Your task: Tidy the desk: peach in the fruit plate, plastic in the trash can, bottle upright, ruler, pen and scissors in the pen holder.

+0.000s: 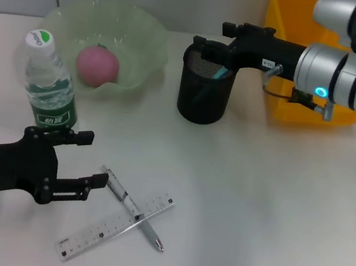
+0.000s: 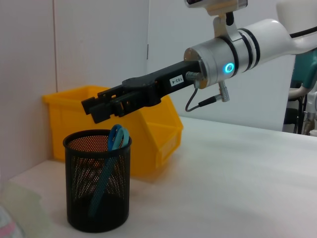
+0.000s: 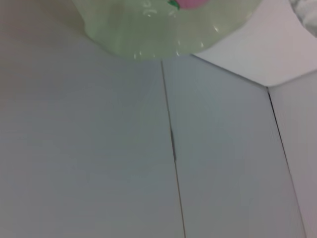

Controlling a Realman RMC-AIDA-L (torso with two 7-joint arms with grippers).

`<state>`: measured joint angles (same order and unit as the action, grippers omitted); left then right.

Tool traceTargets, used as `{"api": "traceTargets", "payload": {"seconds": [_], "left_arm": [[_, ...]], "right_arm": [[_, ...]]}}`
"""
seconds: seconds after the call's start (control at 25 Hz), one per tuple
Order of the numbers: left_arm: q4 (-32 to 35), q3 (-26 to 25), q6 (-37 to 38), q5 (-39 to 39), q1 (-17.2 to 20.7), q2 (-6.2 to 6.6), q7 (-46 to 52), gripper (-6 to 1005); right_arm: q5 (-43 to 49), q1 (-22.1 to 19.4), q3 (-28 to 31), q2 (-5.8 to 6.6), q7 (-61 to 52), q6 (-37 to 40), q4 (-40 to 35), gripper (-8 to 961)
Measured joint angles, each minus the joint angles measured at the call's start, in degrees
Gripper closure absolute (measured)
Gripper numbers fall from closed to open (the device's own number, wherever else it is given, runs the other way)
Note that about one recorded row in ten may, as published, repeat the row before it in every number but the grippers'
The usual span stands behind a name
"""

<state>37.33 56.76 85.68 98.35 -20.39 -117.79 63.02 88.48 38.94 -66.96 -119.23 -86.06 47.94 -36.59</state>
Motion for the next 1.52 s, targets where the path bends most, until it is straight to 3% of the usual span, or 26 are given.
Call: {"api": "traceTargets", "payload": {"seconds": [0.32, 0.52, 0.8, 0.88, 1.08, 1.28, 1.52], "left_arm": [[0.0, -0.5, 1.4, 0.0, 0.0, 0.02, 0.0, 200], [0.0, -0.7, 2.0, 0.0, 0.0, 0.02, 0.0, 200], [0.0, -0.8, 2.6, 0.0, 0.0, -0.1, 0.0, 201], [0.0, -0.8, 2.9, 0.0, 0.0, -0.11, 0.0, 201], [0.0, -0.8, 3.2, 0.0, -0.1, -0.19, 0.0, 201], [0.0, -0.8, 3.3, 0.0, -0.1, -0.22, 0.0, 200], [0.0, -0.3, 3.5, 0.0, -0.4, -0.33, 0.7, 200]], "right_arm": [[-2.4, -6.1, 0.4, 0.2, -2.4, 9.9, -7.2, 229], [-2.3, -9.7, 4.5, 0.5, -2.2, 20.1, -9.2, 229], [-1.2, -13.1, 8.1, 3.14, -1.3, 33.2, -8.6, 230], [2.0, -14.1, 8.4, 4.25, -1.3, 38.2, -8.8, 230], [10.9, -14.7, 12.8, 4.82, -1.1, 45.1, -9.2, 230], [18.5, -15.3, 17.4, 5.1, 1.8, 51.0, -9.2, 230], [21.3, -16.7, 19.3, 5.1, 6.6, 52.7, -9.6, 231]]}}
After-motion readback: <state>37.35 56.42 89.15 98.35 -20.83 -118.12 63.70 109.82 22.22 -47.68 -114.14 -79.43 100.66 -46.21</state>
